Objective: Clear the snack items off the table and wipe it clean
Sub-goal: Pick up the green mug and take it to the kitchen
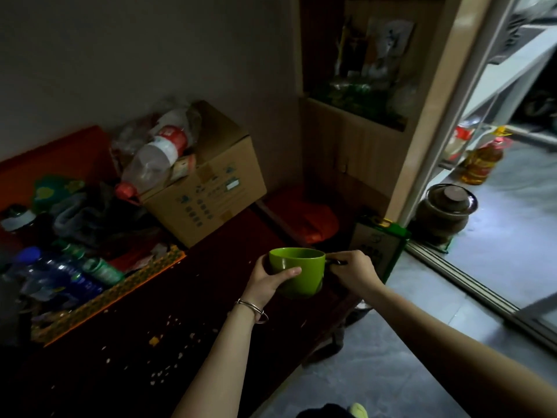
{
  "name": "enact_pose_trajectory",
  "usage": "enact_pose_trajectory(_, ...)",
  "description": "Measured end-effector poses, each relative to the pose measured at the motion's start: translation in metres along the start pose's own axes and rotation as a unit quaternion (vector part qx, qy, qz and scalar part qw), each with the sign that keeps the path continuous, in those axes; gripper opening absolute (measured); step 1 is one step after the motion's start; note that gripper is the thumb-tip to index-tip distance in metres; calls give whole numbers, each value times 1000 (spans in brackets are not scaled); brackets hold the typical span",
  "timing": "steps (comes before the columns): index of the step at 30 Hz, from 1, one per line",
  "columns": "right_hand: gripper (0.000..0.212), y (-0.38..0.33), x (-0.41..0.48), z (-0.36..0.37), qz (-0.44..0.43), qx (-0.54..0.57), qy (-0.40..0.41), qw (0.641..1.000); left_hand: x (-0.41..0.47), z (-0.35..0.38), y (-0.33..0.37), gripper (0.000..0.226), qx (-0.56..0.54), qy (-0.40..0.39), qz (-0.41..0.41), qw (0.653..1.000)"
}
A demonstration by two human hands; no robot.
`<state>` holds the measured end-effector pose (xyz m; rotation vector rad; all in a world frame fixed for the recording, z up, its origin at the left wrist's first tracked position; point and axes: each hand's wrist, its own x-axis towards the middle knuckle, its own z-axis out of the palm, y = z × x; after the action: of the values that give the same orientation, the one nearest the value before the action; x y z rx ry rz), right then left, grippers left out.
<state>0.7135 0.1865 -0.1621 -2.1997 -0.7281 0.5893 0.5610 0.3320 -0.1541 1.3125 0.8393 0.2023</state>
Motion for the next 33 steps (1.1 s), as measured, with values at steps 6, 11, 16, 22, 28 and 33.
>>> enact_pose_trajectory(6,27,39,14,-70,8,17,64,998,41,70,20,87,64,-63,35,995)
enact_pose_trajectory(11,26,73,22,-121,29,-2,117,993,75,132,24,83,130,-101,57,985)
enact_pose_trajectory(16,26,108,40,-161,58,1,153,987,111,189,37,90,182,-153,62,969)
enact_pose_trajectory(22,26,143,73,-206,98,-1,186,978,167,252,59,95,216,-208,69,952)
enact_pose_trajectory(28,26,167,116,-265,133,1,225,965,234,320,97,102,256,-288,83,919)
enact_pose_trajectory(33,27,192,142,-310,163,-22,261,951,274,381,127,99,279,-357,115,884)
